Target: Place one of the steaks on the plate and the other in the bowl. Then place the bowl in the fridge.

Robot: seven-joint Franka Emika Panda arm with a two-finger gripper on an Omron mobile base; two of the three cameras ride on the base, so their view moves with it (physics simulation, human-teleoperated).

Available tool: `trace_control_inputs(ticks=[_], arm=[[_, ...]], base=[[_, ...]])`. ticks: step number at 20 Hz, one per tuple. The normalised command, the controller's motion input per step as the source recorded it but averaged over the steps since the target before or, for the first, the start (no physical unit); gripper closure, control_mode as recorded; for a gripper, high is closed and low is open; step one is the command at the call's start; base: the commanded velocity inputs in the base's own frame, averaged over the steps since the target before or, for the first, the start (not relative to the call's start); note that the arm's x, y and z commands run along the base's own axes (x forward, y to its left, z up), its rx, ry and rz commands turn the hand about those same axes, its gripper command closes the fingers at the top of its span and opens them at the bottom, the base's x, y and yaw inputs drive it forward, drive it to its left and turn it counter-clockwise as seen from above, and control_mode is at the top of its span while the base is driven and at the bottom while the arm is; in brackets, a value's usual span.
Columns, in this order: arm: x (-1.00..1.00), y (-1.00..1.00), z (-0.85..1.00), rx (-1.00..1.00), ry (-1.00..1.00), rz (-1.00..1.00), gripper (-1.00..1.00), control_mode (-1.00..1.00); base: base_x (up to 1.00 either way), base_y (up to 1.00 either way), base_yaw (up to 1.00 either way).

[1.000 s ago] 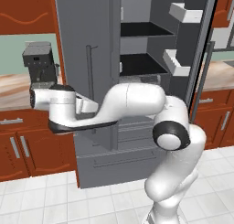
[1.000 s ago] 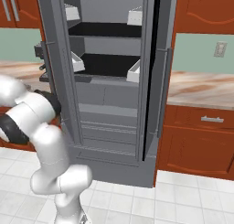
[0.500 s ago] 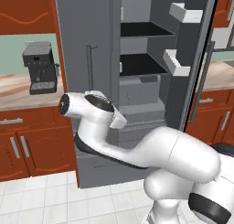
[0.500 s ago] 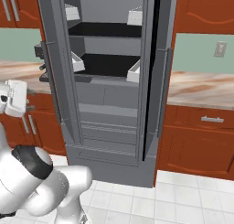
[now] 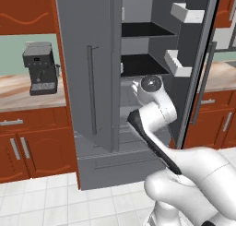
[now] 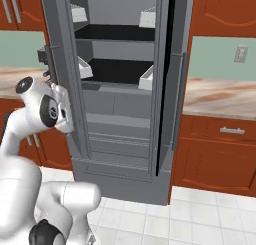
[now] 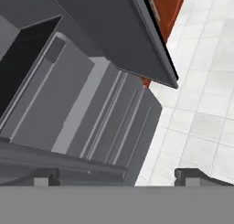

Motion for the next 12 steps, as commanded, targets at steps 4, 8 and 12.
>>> trace_control_inputs(ticks=[4,8,12], arm=[[0.98,-0.33,-0.58,0.72,0.21,0.14,-1.00,-1.00],[0.99,-0.07,-0.15,0.52,0.12,0.03,-1.00,-1.00],[0.90,0.05,-0.32,0.30,0.01,0.05,-1.00,-1.00]], base=[[0.00,0.00,0.00],[0.00,0.00,0.00],[0.00,0.00,0.00]])
